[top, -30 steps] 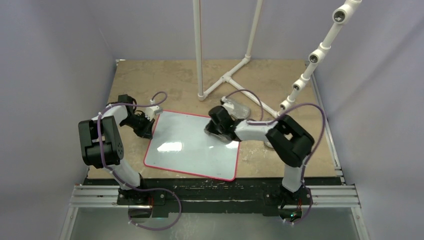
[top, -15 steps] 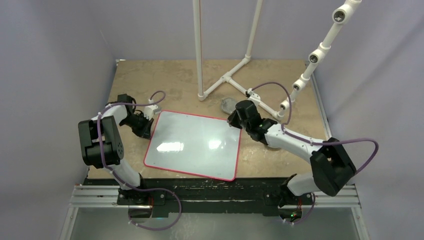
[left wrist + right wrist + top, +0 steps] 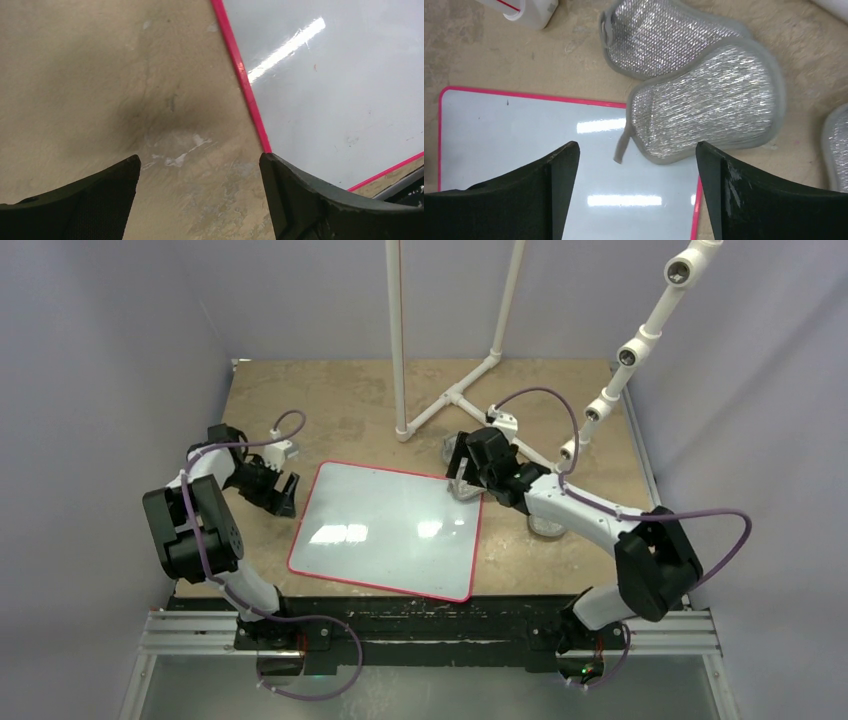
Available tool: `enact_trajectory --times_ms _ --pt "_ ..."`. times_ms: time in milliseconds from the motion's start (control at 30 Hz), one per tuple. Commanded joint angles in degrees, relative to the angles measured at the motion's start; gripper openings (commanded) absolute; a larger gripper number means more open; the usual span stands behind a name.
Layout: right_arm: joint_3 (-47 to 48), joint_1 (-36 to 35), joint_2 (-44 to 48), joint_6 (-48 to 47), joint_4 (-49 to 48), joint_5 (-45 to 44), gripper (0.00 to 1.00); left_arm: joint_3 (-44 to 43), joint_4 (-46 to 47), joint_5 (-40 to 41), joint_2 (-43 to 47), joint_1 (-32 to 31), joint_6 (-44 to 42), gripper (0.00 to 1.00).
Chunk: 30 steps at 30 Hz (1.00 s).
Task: Erase the whiteboard
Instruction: Place the whiteboard eraser at the center of the board, then reset both arms
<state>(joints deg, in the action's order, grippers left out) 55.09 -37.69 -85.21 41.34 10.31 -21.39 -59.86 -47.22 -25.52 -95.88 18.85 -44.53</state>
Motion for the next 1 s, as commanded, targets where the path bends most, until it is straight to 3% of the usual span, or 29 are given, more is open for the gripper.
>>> enact_trajectory --times_ms 0,133,233,367,467,567,667,833,967 --pt "1.62 0.21 6.06 -0.97 2.70 -5.10 0.98 -2.85 -0.74 -2.96 2.95 1.95 0.01 0.91" --pt "-0.97 0.25 11.78 1.30 4.98 -9.76 0.99 -3.53 -0.99 -4.26 4.91 2.67 0.03 0.94" --pt "-5.08 0.22 17.69 2.59 4.38 -19.87 0.99 -3.61 1.12 -6.39 6.59 3.42 2.55 0.96" --pt "-18.27 0.33 26.11 -13.00 -16.99 -31.15 0.99 -3.07 8.60 -9.10 8.11 4.44 10.00 0.98" --pt "-23.38 0.66 28.11 -18.71 -28.10 -38.77 0.99 0.03 17.79 -10.36 10.21 4.70 17.48 0.99" --pt "-27.88 4.48 27.97 -29.00 -43.85 -37.86 0.99 6.52 31.01 -12.01 14.12 4.62 26.46 0.99" --pt "-27.88 10.94 24.73 -29.99 -48.38 -35.22 0.99 15.89 51.38 -12.39 18.64 3.23 37.03 0.99" --pt "-31.86 18.90 17.55 -34.81 -63.48 -27.02 0.99 26.56 71.20 -8.38 18.07 -4.04 35.79 0.99" --pt "-34.05 22.77 11.06 -32.77 -70.53 -25.09 0.99 28.36 80.89 -5.19 12.32 -4.35 41.36 0.99"
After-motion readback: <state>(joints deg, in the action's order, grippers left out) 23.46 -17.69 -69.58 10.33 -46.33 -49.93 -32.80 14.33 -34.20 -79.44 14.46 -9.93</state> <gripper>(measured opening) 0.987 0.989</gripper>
